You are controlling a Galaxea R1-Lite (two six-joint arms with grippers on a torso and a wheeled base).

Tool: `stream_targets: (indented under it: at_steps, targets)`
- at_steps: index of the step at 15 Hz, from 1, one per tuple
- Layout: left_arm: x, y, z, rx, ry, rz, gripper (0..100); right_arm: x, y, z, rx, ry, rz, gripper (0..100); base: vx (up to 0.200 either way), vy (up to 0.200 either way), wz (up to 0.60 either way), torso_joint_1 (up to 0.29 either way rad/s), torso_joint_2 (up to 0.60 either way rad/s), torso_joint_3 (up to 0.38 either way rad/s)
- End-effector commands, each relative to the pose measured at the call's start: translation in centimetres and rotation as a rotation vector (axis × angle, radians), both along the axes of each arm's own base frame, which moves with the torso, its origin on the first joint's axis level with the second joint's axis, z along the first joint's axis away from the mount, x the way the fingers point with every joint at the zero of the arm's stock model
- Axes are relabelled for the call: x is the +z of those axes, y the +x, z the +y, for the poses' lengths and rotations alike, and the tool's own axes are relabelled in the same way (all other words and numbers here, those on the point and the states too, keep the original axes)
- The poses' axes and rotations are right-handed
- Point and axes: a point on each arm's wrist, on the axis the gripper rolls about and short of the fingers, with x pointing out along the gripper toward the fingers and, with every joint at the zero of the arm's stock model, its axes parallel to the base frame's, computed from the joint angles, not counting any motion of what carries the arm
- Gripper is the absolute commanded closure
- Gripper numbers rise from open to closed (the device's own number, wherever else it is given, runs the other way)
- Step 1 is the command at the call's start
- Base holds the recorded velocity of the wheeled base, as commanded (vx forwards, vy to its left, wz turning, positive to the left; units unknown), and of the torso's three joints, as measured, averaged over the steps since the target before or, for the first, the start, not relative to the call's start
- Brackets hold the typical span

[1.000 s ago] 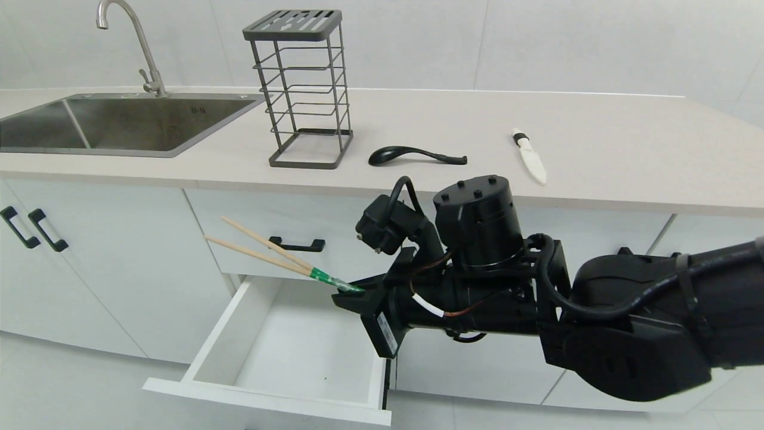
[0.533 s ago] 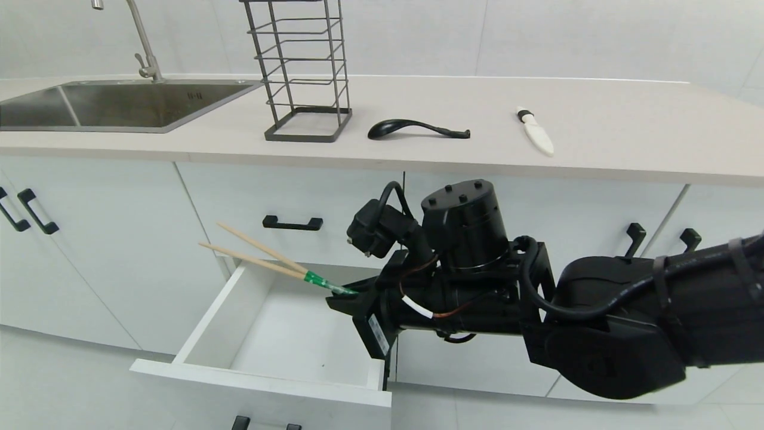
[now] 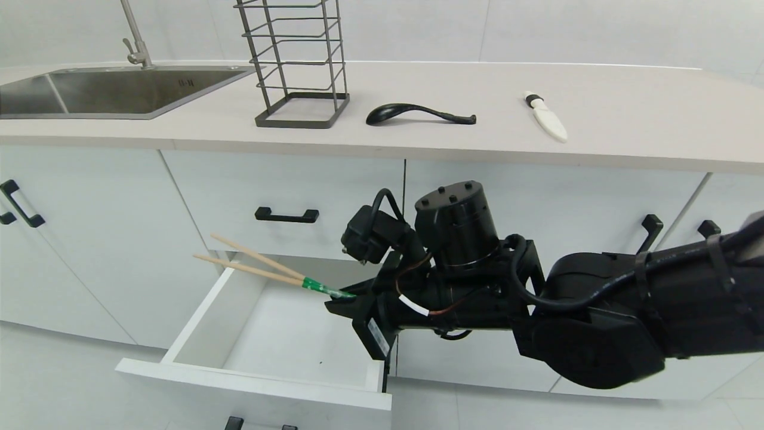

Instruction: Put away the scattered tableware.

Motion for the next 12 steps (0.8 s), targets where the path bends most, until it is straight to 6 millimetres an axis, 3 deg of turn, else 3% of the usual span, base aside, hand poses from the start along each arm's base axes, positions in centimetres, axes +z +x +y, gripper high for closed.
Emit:
stream_targets:
  at_steps: [1,12]
  targets:
    - [0.0,0.0,0.0,0.000,0.000,0.002,0,-0.2,0.4,0.5,0.012,-0.012,-0.012,100,0.000,0.000,0.00,0.000,0.00,0.000]
    - [0.0,0.0,0.0,0.000,0.000,0.002,0,-3.4,2.4,0.4,0.035,-0.127,-0.030,100,0.000,0.000,0.00,0.000,0.00,0.007]
